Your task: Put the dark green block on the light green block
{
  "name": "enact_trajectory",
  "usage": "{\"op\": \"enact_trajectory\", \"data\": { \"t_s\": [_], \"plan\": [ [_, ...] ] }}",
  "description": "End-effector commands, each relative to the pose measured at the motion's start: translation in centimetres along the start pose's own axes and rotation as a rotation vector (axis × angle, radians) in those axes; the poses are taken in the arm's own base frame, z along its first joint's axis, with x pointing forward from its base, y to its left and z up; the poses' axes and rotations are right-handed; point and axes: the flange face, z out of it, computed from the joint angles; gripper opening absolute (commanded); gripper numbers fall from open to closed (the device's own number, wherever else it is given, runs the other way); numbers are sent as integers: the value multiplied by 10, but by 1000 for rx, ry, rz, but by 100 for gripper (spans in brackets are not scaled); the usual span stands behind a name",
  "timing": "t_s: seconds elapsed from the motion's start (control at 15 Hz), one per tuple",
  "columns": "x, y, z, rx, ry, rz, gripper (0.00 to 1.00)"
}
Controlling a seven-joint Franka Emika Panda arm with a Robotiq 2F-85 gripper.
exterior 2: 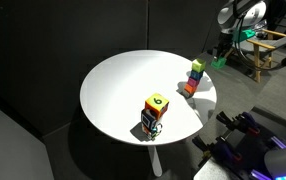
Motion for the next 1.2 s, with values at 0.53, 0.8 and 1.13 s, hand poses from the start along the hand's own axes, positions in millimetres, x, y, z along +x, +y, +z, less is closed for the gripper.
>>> {"op": "enact_trajectory", "data": {
  "t_s": [0.53, 0.8, 1.13],
  "plan": [
    [-23, -51, -81, 5, 103, -46, 29],
    [-26, -74, -95, 8, 111, -97, 29],
    [-32, -97, -104, -2, 122, -133, 29]
  ]
}}
